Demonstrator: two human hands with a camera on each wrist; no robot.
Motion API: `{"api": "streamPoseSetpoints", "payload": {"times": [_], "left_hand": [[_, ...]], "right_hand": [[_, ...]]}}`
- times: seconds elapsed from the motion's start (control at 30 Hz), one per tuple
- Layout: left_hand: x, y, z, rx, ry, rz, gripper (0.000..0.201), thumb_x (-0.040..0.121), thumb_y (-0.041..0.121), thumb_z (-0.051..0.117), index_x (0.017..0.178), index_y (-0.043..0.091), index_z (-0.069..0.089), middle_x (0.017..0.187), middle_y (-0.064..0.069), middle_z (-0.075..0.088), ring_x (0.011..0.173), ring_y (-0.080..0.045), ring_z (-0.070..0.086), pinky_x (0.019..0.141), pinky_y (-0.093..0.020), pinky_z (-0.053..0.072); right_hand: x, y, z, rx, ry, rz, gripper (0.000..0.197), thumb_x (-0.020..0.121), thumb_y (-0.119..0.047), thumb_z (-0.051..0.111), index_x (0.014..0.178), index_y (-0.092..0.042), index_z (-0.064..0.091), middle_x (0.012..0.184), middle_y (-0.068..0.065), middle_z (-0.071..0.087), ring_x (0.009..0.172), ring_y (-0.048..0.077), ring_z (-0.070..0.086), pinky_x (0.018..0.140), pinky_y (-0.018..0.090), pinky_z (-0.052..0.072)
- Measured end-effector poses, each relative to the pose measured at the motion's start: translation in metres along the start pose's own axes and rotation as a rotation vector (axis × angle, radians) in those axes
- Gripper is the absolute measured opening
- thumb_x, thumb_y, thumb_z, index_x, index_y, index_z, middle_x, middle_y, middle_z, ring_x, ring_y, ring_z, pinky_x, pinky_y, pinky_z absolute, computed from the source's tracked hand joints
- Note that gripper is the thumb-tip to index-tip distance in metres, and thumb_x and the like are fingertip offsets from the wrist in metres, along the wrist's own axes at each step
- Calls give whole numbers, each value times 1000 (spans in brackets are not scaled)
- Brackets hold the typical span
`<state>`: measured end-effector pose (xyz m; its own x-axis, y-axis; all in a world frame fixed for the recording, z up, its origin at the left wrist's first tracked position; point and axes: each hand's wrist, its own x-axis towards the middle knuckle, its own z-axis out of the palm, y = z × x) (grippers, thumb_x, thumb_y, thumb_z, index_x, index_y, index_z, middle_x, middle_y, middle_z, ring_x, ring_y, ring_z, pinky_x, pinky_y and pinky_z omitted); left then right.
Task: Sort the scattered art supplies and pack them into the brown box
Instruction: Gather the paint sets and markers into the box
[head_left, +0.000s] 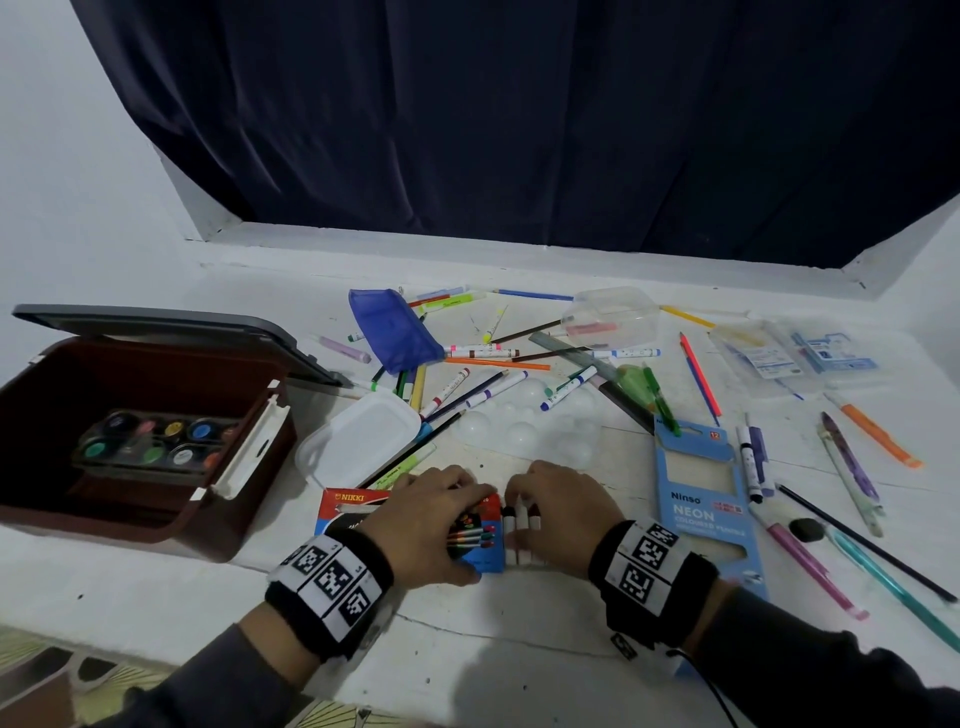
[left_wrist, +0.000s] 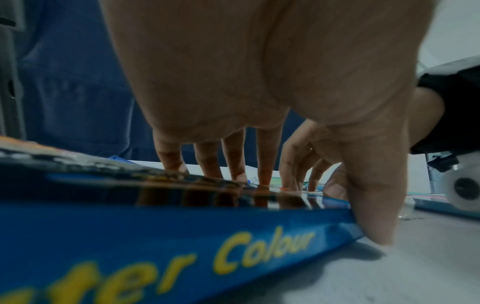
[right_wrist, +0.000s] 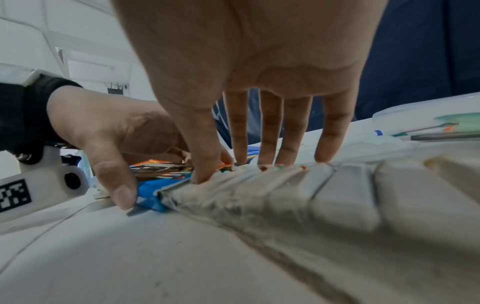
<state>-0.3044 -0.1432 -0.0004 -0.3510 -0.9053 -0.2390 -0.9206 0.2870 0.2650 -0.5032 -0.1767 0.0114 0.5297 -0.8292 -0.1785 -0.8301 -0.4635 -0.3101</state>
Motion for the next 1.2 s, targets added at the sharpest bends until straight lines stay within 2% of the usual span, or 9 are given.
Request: {"api": "streamPoseSetpoints", "payload": {"times": [0.1,0.17,0.33,0.47,0.53,0.73,0.93,1.03,1.2], "left_hand": [[-6,-3,-1,-31,18,8,87,75,61,72,149,40,30,141,15,39,130,-10,35,114,-39,24],[-13,-9,-3,-46,42,6,88,74,64,71,149,42,30,142,18,38,132,-7,34,114,-39,23],[-30,-27,-4,-37,52,-43,91,75,62,73,151,41,27,147,21,34,138,-4,27,115,-35,18],[-36,-33,-3,-36,83,-58,92,72,62,74,150,43,29,145,22,34,137,-2,27,110,-33,17],[-37,-32,-3,-35,84,-64,90,73,62,73,149,43,29,145,23,34,137,-2,27,110,-32,17],[-30,-24,-2,-40,59,-34,87,76,62,71,149,44,28,144,22,35,135,-1,27,109,-32,18],[-11,2,2,-43,-1,30,84,79,64,68,149,41,29,142,17,37,130,-8,33,109,-37,21],[0,17,5,-28,13,60,80,79,64,68,146,40,34,138,14,41,126,-11,36,101,-36,25],[12,39,9,41,18,89,83,79,60,70,149,33,33,145,7,39,129,-17,36,105,-41,28]], "right_hand": [[-5,8,-3,117,19,56,50,79,-57,69,119,-31,55,108,-7,54,99,14,54,86,34,48],[-12,18,-8,182,29,97,49,78,-60,69,116,-33,57,107,-10,53,97,10,53,85,31,48],[-30,40,-15,60,19,146,54,80,-68,60,121,-34,54,116,-9,51,109,13,48,94,36,44],[-43,46,-14,-25,69,236,54,88,-71,43,122,-31,53,117,-6,52,109,15,50,89,35,48],[-48,47,-13,-24,50,288,53,90,-70,41,119,-28,54,116,-4,51,105,15,53,87,34,50],[-49,50,-11,123,78,351,44,91,-59,52,117,-23,55,106,-2,50,94,14,53,82,28,46],[-46,38,-6,264,126,297,40,94,-49,53,124,-23,53,114,1,58,101,14,53,85,28,45],[-41,25,-1,308,160,285,39,96,-45,51,127,-21,52,115,4,59,102,16,55,89,32,49],[-38,5,7,353,159,212,40,96,-41,53,131,-22,47,118,5,57,104,18,54,90,28,46]]}}
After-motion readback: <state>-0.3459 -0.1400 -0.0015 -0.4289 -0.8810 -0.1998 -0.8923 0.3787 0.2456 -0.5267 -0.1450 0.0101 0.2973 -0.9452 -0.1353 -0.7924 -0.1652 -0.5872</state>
